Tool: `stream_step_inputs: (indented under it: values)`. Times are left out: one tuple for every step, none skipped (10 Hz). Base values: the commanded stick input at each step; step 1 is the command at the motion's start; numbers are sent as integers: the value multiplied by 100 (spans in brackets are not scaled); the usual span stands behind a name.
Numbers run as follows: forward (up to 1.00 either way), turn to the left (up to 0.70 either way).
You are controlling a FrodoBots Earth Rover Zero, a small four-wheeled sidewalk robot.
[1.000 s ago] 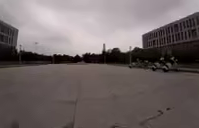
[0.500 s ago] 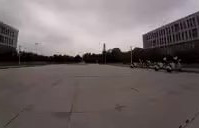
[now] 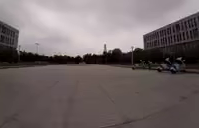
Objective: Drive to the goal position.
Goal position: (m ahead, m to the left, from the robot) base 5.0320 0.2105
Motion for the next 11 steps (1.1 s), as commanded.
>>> stream_step_inputs:
  values:
    - [70,0]
    - [70,0]
    - [70,0]
    - [70,0]
    - [70,0]
    - [70,0]
    - [70,0]
    - [70,0]
    - [70,0]
    - [70,0]
    - [70,0]
